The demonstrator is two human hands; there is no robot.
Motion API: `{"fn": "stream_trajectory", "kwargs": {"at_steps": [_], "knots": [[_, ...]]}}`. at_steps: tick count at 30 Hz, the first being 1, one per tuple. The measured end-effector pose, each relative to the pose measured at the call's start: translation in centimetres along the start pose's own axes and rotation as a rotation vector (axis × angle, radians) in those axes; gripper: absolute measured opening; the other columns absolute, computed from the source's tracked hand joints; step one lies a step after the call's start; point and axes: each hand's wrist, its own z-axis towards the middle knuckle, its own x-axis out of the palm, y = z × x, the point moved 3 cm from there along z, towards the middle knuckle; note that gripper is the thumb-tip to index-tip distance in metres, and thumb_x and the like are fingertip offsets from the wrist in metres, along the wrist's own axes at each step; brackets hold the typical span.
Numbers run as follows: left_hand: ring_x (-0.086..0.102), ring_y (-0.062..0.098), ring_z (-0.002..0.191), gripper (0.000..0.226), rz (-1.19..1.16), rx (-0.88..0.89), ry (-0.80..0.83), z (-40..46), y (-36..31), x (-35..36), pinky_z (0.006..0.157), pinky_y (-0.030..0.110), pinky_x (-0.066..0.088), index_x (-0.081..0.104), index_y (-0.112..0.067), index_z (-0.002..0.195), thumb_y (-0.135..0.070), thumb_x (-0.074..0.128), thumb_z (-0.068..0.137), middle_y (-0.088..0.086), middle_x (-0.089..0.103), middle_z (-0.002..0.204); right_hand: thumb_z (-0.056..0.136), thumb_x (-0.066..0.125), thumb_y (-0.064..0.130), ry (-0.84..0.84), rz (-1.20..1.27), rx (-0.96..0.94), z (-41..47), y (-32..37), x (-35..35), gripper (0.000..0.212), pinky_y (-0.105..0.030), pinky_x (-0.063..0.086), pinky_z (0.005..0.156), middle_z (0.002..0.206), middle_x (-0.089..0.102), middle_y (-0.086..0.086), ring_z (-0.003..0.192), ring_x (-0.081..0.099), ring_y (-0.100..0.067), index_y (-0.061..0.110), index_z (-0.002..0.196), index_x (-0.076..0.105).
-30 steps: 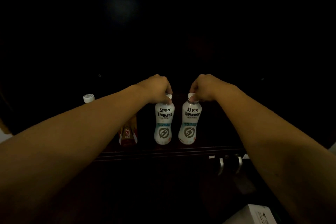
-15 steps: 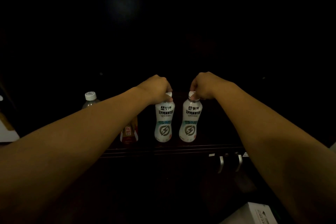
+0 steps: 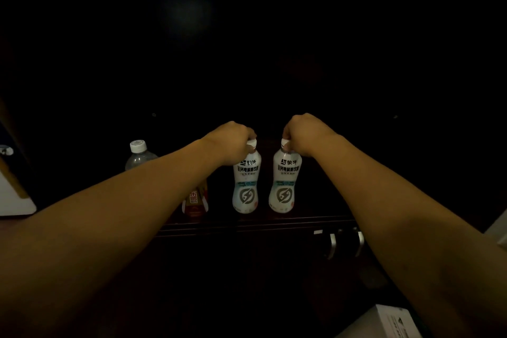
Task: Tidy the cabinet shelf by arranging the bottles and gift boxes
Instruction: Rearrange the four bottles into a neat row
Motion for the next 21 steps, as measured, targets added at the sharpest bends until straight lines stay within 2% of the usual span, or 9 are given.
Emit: {"fn": "stream_trajectory", "kwargs": {"at_steps": [4,8,11,15,17,19,21], "knots": [[0.062,0.022,0.108,0.042,-0.1,-0.01,0.017,-1.5,0.6,-0.2,0.081,0.03,0.05,0.05,-0.016,0.137,-0.033,0.056,0.099,0.01,0.063,0.124,0.092,0.069,0.026,-0.046,0.05,0.009,-0.3,-0.3,0.8,0.023,-0.035,0.057,0.08,0.105,0.068,-0.008,0.094,0.065,-0.022,0.013,0.111,0.072],[0.055,0.021,0.12,0.05,-0.102,0.025,-0.039,-3.9,1.5,-1.0,0.093,0.03,0.046,0.047,-0.018,0.142,-0.035,0.06,0.097,0.006,0.054,0.136,0.096,0.064,0.025,-0.084,0.062,0.029,-1.2,-0.2,1.3,0.028,-0.035,0.055,0.076,0.112,0.065,-0.012,0.098,0.063,-0.026,0.013,0.12,0.068],[0.055,0.019,0.122,0.051,-0.111,0.047,-0.112,-6.1,3.1,-2.0,0.098,0.032,0.047,0.05,-0.021,0.139,-0.04,0.063,0.094,0.003,0.055,0.135,0.096,0.062,0.019,-0.126,0.021,0.021,-1.8,0.1,2.1,0.029,-0.033,0.051,0.07,0.116,0.065,-0.013,0.099,0.062,-0.026,0.012,0.125,0.063],[0.059,0.016,0.114,0.047,-0.126,-0.003,-0.242,-9.1,6.6,-3.0,0.093,0.031,0.05,0.056,-0.022,0.133,-0.043,0.065,0.092,0.0,0.06,0.126,0.094,0.063,0.02,-0.23,-0.012,-0.029,-2.7,1.6,2.8,0.054,-0.041,0.052,0.088,0.132,0.055,-0.012,0.12,0.05,-0.03,0.016,0.145,0.046],[0.06,0.017,0.11,0.044,-0.155,-0.043,-0.311,-10.6,8.5,-3.3,0.088,0.029,0.05,0.059,-0.019,0.13,-0.042,0.066,0.092,0.001,0.061,0.122,0.095,0.062,0.024,-0.305,0.027,-0.061,-3.2,2.9,2.7,0.053,-0.043,0.05,0.091,0.134,0.054,-0.012,0.122,0.048,-0.031,0.016,0.145,0.046],[0.06,0.017,0.108,0.045,-0.163,-0.078,-0.377,-12.2,10.6,-3.3,0.084,0.024,0.047,0.06,-0.017,0.128,-0.041,0.068,0.09,0.002,0.062,0.119,0.095,0.062,0.025,-0.379,0.118,-0.107,-3.7,4.5,2.7,0.047,-0.043,0.05,0.088,0.129,0.057,-0.012,0.118,0.051,-0.031,0.014,0.139,0.052],[0.059,0.021,0.11,0.049,-0.157,-0.136,-0.424,-13.7,12.8,-2.9,0.086,0.026,0.046,0.058,-0.015,0.129,-0.04,0.071,0.089,0.005,0.061,0.122,0.095,0.062,0.023,-0.415,0.234,-0.145,-4.0,6.4,2.8,0.04,-0.04,0.051,0.084,0.122,0.06,-0.012,0.113,0.055,-0.03,0.011,0.132,0.058]]}}
